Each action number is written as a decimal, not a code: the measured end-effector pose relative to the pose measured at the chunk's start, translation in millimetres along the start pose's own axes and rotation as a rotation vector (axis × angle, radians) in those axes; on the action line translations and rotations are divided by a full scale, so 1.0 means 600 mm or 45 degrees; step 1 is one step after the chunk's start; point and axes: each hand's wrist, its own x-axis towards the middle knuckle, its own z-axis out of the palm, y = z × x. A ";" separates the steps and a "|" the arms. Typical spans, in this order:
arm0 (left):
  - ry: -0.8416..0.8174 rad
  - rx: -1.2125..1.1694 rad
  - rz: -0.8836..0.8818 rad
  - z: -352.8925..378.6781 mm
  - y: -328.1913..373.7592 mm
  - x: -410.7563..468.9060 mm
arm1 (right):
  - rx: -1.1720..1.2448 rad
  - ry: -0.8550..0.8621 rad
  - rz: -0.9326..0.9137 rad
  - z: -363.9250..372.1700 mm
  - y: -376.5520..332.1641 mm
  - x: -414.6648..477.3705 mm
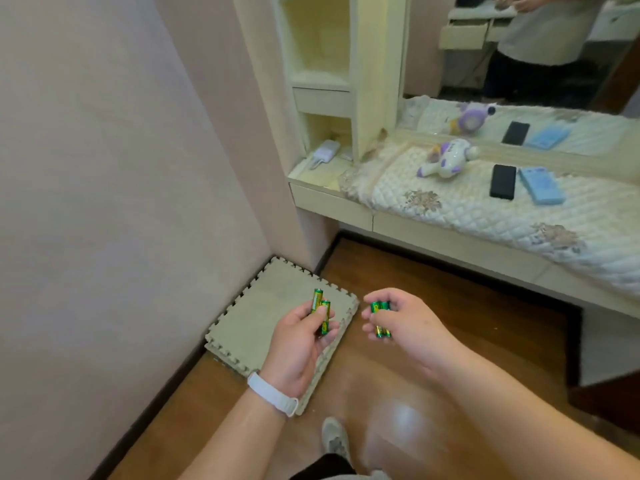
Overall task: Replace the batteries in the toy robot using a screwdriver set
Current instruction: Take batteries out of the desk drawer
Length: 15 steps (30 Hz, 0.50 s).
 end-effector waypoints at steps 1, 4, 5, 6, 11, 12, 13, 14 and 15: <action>-0.029 -0.002 -0.011 0.012 0.003 0.015 | 0.009 0.034 0.000 -0.011 -0.004 0.005; -0.111 -0.019 -0.052 0.046 0.011 0.063 | 0.021 0.135 0.024 -0.037 -0.010 0.029; -0.134 -0.026 -0.067 0.056 0.013 0.082 | -0.001 0.173 0.040 -0.045 -0.012 0.040; -0.156 -0.032 -0.079 0.065 0.015 0.102 | -0.022 0.210 0.055 -0.053 -0.015 0.052; -0.271 -0.036 -0.153 0.099 0.046 0.203 | -0.030 0.343 0.127 -0.078 -0.046 0.126; -0.301 -0.037 -0.161 0.101 0.056 0.222 | -0.036 0.361 0.126 -0.081 -0.054 0.144; -0.326 -0.037 -0.165 0.104 0.065 0.242 | -0.039 0.382 0.122 -0.083 -0.063 0.162; -0.342 -0.032 -0.167 0.107 0.075 0.262 | -0.029 0.404 0.121 -0.087 -0.070 0.181; -0.351 -0.020 -0.172 0.111 0.084 0.281 | -0.005 0.428 0.126 -0.090 -0.077 0.197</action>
